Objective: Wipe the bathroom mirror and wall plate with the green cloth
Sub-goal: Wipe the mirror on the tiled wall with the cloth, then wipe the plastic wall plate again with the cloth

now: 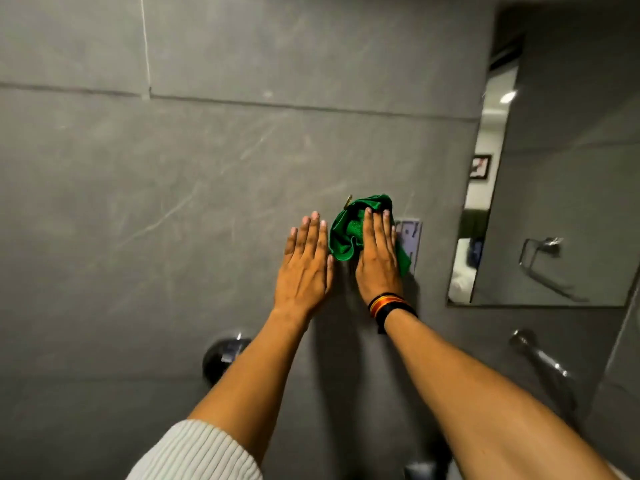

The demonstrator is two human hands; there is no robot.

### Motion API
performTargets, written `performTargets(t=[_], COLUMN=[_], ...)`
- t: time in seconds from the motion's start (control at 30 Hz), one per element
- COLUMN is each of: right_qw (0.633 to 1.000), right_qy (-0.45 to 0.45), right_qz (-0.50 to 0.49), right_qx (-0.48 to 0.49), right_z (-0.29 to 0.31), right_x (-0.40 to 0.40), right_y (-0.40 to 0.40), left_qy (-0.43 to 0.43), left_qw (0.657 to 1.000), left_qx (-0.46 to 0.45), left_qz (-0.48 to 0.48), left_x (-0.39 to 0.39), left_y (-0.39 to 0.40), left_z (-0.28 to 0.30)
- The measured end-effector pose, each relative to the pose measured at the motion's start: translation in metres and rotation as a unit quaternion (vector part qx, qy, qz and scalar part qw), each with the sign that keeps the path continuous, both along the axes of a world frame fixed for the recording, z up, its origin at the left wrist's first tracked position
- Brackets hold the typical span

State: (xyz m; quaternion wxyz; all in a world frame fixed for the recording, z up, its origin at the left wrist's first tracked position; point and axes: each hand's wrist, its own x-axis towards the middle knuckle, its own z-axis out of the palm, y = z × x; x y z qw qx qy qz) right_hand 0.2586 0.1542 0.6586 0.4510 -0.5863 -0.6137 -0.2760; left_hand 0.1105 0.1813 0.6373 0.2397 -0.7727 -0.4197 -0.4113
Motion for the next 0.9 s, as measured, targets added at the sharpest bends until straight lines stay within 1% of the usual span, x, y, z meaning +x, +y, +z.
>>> performTargets(t=[0.07, 0.1, 0.13, 0.17, 0.27, 0.37, 0.43, 0.53, 0.6, 0.67, 0.8, 0.9], right_qw=[0.999, 0.997, 0.994, 0.988, 0.972, 0.942, 0.917, 0.883, 0.861, 0.850, 0.846, 0.835], right_qy=[0.009, 0.018, 0.027, 0.038, 0.053, 0.084, 0.105, 0.138, 0.135, 0.125, 0.125, 0.107], right_qz=[0.001, 0.005, 0.013, 0.020, 0.025, 0.046, 0.056, 0.079, 0.084, 0.081, 0.075, 0.066], right_qx=[-0.044, -0.075, -0.105, -0.147, -0.228, -0.321, -0.380, -0.442, -0.483, -0.506, -0.512, -0.536], right_z=[-0.055, -0.093, -0.119, -0.161, -0.250, -0.365, -0.436, -0.531, -0.572, -0.609, -0.645, -0.667], right_x=[-0.011, -0.020, -0.026, -0.034, -0.046, -0.059, -0.066, -0.073, -0.077, -0.079, -0.078, -0.079], right_y=[-0.002, -0.005, -0.006, -0.011, -0.025, -0.038, -0.057, -0.080, -0.094, -0.100, -0.094, -0.084], left_qy=[0.019, 0.031, 0.045, 0.057, 0.064, 0.079, 0.087, 0.113, 0.142, 0.157, 0.173, 0.146], left_qw=[0.999, 0.996, 0.991, 0.983, 0.965, 0.940, 0.917, 0.885, 0.872, 0.860, 0.849, 0.851], left_qx=[-0.039, -0.080, -0.125, -0.172, -0.252, -0.332, -0.389, -0.452, -0.468, -0.485, -0.498, -0.502], left_qz=[0.002, 0.009, 0.009, 0.013, 0.030, 0.023, 0.023, 0.015, 0.020, 0.028, 0.047, 0.052], left_x=[-0.010, -0.017, -0.020, -0.027, -0.043, -0.060, -0.071, -0.079, -0.086, -0.088, -0.091, -0.092], left_y=[-0.006, -0.012, -0.015, -0.023, -0.039, -0.062, -0.085, -0.112, -0.127, -0.134, -0.130, -0.123], left_z=[-0.054, -0.091, -0.114, -0.153, -0.242, -0.350, -0.421, -0.507, -0.547, -0.581, -0.611, -0.630])
